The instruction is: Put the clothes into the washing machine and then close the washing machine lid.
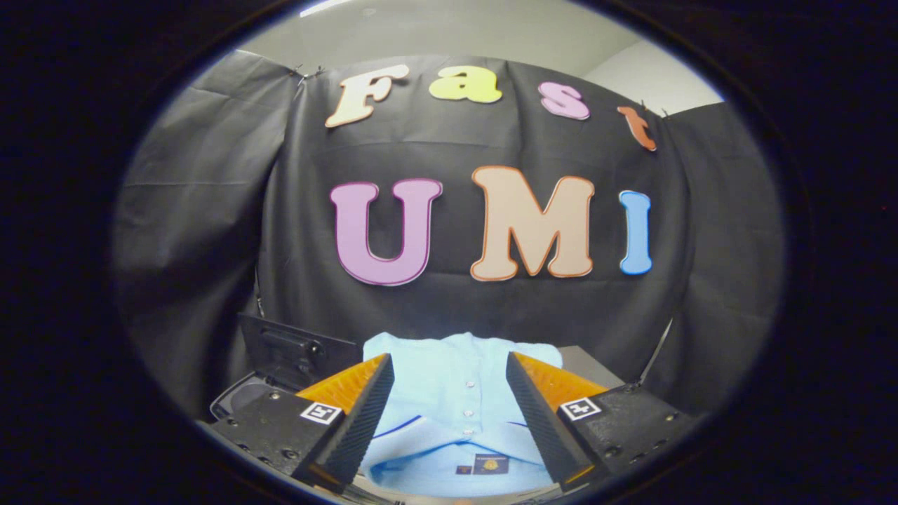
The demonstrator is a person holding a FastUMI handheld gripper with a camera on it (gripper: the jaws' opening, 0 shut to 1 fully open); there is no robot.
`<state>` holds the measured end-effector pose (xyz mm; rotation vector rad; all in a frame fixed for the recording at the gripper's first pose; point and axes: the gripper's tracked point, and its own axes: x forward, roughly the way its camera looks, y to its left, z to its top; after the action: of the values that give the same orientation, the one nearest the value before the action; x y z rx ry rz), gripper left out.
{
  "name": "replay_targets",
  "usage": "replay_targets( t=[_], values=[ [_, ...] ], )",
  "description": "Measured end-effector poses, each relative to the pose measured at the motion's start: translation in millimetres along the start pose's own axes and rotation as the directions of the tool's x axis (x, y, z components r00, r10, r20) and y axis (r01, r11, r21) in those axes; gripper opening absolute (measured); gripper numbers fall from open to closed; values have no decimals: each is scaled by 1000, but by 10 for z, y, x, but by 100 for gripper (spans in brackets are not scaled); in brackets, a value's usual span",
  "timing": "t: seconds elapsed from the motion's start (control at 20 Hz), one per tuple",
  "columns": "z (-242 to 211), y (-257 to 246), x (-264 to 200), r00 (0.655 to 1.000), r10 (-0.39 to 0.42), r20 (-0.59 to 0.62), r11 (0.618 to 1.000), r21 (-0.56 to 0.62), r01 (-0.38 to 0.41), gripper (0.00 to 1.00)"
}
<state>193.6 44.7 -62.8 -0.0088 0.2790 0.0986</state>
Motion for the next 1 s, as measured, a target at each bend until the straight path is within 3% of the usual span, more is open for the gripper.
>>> replay_targets(
  t=[0.25, 0.7, 1.0],
  values=[
    [-278, 99, 337, 991, 38, -125, 999, 15, -37, 97],
    [-314, -190, 100, 997, 1, -83, 1000, 31, 2, 97],
    [-562, -282, 291, 977, -14, -213, 1000, -11, 12, 97]
  ],
)
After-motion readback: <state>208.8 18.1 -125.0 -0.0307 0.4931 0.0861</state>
